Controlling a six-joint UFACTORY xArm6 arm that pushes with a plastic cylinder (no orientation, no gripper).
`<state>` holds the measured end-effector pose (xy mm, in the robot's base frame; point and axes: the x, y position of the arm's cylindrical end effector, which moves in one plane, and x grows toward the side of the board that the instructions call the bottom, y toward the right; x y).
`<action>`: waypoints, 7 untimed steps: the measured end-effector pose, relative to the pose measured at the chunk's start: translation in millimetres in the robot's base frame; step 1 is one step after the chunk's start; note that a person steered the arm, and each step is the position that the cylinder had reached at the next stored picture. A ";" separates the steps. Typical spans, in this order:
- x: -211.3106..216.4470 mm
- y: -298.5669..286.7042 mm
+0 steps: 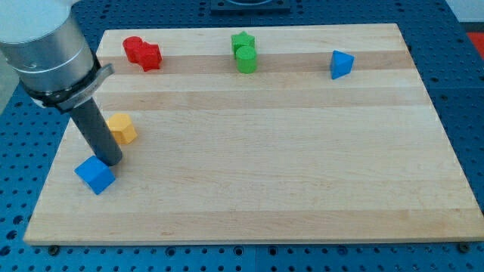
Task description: Push the blue cube to the left of the board
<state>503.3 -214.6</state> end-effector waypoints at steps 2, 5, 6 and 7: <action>14.4 -7.9; 31.8 -7.9; 31.9 -7.9; 31.9 -7.9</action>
